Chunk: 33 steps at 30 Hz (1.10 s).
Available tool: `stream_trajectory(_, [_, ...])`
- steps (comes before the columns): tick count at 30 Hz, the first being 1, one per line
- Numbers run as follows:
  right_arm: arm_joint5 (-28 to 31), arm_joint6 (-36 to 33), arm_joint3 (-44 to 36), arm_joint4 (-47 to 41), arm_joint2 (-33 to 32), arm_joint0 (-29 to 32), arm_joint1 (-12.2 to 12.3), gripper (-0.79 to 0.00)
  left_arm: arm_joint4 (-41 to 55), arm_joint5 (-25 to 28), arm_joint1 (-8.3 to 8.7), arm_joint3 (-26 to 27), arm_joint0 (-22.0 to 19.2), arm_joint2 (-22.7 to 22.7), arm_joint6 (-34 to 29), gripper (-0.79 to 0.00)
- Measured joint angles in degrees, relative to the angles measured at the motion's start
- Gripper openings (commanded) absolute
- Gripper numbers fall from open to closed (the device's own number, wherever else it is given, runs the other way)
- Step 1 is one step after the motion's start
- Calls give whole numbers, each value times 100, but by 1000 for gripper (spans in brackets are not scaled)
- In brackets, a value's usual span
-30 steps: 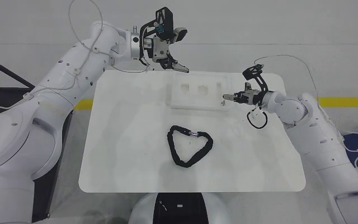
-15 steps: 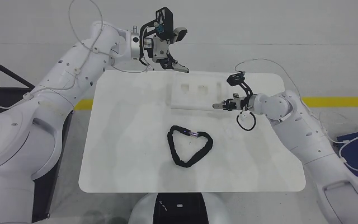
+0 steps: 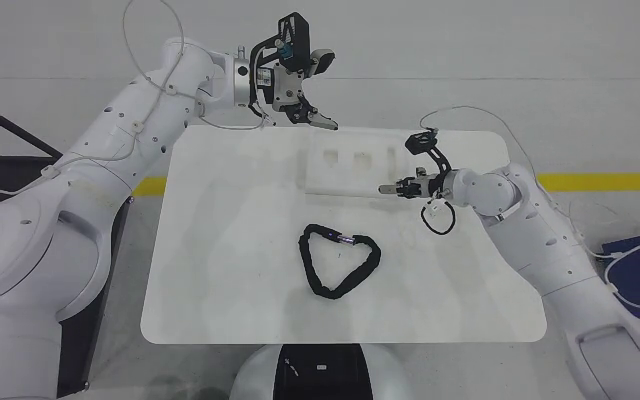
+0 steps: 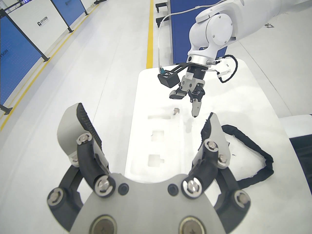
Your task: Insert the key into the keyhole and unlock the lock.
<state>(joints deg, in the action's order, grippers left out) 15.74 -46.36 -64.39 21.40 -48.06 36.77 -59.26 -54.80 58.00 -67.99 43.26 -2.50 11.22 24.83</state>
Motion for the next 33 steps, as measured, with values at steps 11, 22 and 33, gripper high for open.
stream_trajectory(11, [-1064, -497, -314, 590, 320, -179, -159, 0, 0, 0, 0, 0, 0, 0, 0, 0])
stream_trajectory(22, [-1353, -464, 65, 741, 406, -333, -308, -354, 0, 0, 0, 0, 0, 0, 0, 0])
stream_trajectory(33, [-1767, -490, 220, 1157, 550, -496, -457, -477, 0, 0, 0, 0, 0, 0, 0, 0])
